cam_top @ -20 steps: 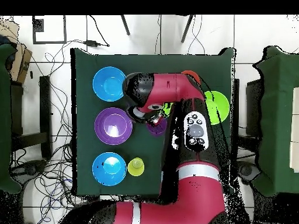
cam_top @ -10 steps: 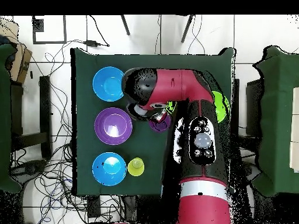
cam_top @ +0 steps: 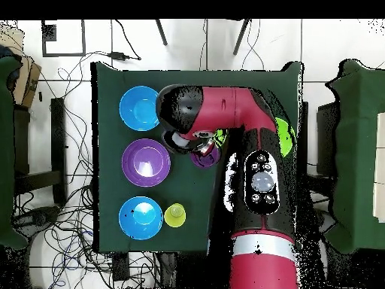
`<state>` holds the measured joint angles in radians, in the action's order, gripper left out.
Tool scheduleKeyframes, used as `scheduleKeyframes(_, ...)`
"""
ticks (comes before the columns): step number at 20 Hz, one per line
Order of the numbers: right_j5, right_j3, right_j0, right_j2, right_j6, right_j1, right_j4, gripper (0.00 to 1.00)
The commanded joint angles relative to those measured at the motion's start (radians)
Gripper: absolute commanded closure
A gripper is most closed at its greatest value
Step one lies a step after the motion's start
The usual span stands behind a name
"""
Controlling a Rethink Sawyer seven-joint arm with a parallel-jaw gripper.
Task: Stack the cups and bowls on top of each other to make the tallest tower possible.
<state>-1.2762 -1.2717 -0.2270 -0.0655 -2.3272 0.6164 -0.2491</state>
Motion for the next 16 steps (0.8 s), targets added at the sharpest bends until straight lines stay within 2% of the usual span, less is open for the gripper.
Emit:
scheduleKeyframes(1, -0.005, 0.015, 0.015, -0.061, 0.023, -0.028, 0.006, 1.0)
scheduleKeyframes(10, -0.007, 0.019, 0.036, -0.071, 0.02, -0.002, 0.016, 1.0)
scheduleKeyframes(16, -0.02, 0.066, 0.037, -0.089, 0.044, 0.002, 0.024, 1.0)
